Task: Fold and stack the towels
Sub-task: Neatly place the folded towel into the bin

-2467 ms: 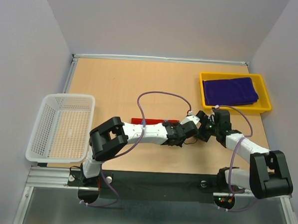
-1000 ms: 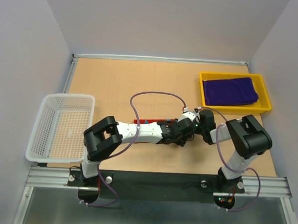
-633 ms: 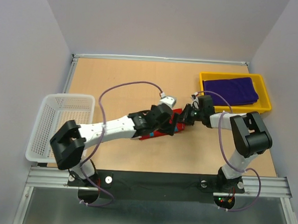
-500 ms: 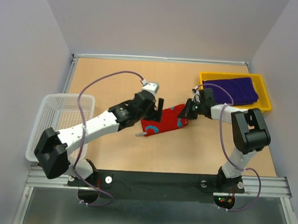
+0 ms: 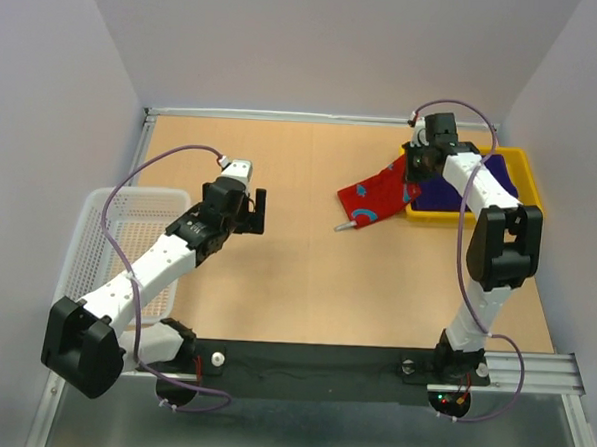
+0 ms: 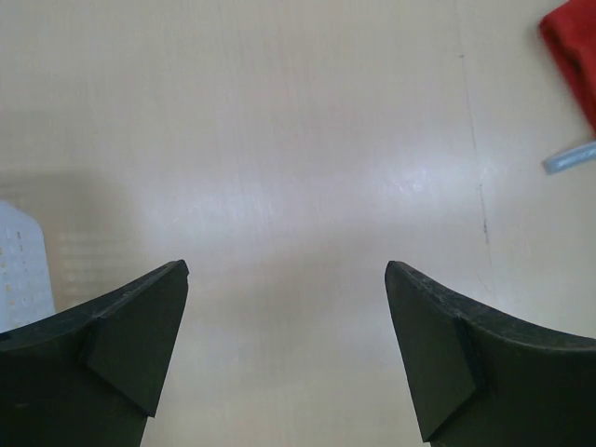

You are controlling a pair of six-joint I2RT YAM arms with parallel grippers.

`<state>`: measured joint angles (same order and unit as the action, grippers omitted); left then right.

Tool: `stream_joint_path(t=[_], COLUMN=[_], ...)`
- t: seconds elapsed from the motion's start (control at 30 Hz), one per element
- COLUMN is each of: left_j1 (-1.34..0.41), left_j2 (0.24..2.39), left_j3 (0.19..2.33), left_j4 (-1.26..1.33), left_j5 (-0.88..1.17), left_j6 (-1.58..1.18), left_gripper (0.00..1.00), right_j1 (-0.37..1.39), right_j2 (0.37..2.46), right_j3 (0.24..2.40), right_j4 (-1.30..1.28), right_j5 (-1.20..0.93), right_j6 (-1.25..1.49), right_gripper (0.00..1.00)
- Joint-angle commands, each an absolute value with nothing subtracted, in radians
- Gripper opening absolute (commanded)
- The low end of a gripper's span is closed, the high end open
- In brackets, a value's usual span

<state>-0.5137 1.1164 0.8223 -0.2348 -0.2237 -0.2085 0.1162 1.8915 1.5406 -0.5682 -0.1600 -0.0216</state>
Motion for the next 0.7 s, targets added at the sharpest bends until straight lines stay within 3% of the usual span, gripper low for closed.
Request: stream_joint_path(t=[0.0,0.3,0.67], left_j1=[-0.499,-0.474,-0.456], left_j2=[1.126,1.118,1.160], left_j3=[0.834,0.813,0.816], left_j4=[-0.172,-0.156,-0.141], left_j5=[-0.308,-0.370,-0.380], left_j6=[-0.170,-0.178,-0.179], left_gripper=[0.99,0.99,0.99], right_j1=[0.089,-0.029,-0.124], right_j2=[1.905,1.939,1.957], right_j3=[1.649,1.772,1.838], right_j4=[-0.693,-0.689,-0.658], right_j5=[0.030,0.153,0.160], right_j6=[-0.193,-0.245,-0.321], right_gripper=[0.01,0.01,0.00])
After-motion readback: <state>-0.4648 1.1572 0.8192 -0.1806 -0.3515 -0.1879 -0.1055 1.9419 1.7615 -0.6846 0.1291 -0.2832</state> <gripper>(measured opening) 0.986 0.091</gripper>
